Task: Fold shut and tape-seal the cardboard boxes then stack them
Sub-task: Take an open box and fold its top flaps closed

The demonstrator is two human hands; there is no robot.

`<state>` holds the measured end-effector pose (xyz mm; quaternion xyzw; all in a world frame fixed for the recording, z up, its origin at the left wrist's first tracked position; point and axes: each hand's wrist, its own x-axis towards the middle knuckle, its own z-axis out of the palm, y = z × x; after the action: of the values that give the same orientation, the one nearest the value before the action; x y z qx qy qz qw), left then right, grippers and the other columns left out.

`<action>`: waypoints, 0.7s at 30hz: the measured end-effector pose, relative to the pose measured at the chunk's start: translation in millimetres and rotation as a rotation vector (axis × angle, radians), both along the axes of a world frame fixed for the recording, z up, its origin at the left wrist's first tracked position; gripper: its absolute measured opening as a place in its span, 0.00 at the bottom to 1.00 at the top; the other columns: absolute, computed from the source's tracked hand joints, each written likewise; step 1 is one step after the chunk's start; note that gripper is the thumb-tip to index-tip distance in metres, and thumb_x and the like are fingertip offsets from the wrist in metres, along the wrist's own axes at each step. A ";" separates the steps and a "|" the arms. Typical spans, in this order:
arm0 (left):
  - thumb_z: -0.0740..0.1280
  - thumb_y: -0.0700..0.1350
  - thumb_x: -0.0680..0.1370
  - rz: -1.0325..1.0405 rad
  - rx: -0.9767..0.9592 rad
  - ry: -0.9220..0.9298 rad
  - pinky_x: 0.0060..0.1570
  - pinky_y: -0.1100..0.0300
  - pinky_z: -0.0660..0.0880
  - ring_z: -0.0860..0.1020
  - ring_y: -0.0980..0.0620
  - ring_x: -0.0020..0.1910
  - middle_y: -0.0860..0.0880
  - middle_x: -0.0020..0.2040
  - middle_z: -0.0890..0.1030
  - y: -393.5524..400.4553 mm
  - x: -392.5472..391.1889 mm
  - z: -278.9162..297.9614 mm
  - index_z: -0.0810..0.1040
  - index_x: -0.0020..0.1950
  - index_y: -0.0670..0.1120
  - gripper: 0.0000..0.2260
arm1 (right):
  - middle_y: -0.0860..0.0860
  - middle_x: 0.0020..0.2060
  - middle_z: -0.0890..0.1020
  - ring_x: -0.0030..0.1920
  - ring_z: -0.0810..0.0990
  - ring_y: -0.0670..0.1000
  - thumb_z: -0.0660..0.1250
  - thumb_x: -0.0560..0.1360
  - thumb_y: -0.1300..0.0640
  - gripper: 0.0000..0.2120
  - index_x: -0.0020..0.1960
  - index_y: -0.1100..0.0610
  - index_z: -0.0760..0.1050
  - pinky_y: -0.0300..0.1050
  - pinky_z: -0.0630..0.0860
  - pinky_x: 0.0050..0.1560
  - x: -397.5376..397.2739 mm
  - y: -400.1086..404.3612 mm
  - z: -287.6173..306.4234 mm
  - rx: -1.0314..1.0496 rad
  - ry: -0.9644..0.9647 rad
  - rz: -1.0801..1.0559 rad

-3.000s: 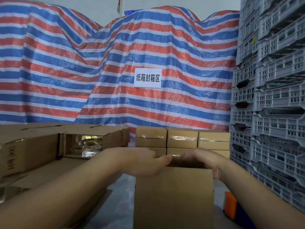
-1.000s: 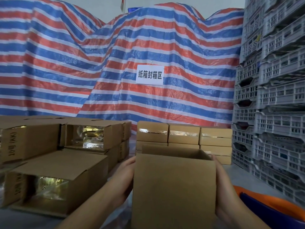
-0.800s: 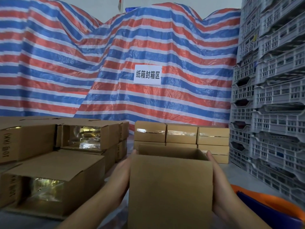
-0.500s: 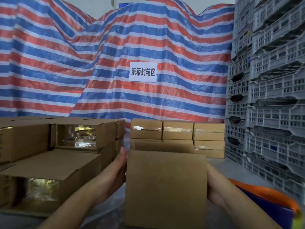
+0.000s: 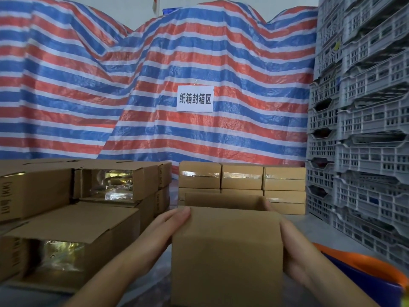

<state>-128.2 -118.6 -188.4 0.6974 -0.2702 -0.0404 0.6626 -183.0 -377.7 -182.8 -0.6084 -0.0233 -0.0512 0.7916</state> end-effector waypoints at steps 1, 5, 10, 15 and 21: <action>0.64 0.62 0.75 0.001 -0.009 0.007 0.56 0.54 0.74 0.82 0.45 0.54 0.43 0.54 0.84 0.8 -1.0 -0.6 0.83 0.58 0.49 0.21 | 0.62 0.52 0.85 0.49 0.86 0.61 0.63 0.74 0.35 0.29 0.60 0.58 0.81 0.56 0.77 0.54 0.8 -1.5 0.1 0.010 -0.013 0.020; 0.61 0.46 0.82 -0.023 0.063 -0.016 0.47 0.68 0.74 0.80 0.51 0.45 0.42 0.46 0.82 -4.2 -3.8 -2.5 0.81 0.50 0.43 0.11 | 0.61 0.58 0.84 0.58 0.83 0.61 0.69 0.68 0.33 0.34 0.66 0.54 0.77 0.58 0.74 0.64 4.8 -7.9 -3.7 -0.026 -0.081 0.089; 0.65 0.43 0.78 0.080 -0.005 0.086 0.34 0.63 0.72 0.77 0.53 0.37 0.48 0.42 0.80 -15.9 5.0 1.1 0.79 0.48 0.48 0.03 | 0.58 0.59 0.83 0.58 0.83 0.60 0.78 0.64 0.51 0.32 0.67 0.52 0.76 0.50 0.80 0.50 9.8 -13.7 -3.9 -0.137 -0.088 0.112; 0.77 0.53 0.64 0.057 -0.177 0.065 0.45 0.61 0.76 0.82 0.56 0.47 0.56 0.55 0.80 -12.7 7.0 -3.9 0.74 0.60 0.60 0.26 | 0.58 0.57 0.84 0.55 0.85 0.59 0.78 0.64 0.54 0.24 0.60 0.48 0.82 0.47 0.82 0.44 13.9 -14.2 -6.0 -0.059 -0.113 0.148; 0.77 0.51 0.61 0.044 -0.228 -0.081 0.72 0.47 0.64 0.69 0.55 0.70 0.61 0.69 0.74 -7.7 6.3 0.5 0.61 0.73 0.64 0.44 | 0.56 0.59 0.83 0.54 0.85 0.60 0.82 0.57 0.55 0.38 0.65 0.40 0.77 0.49 0.82 0.45 13.6 -13.1 -5.4 -0.056 -0.226 0.076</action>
<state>-121.9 -126.3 -187.8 0.6243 -0.2840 0.0333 0.7270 -169.4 -390.8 -188.2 -0.6192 -0.1368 -0.0886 0.7681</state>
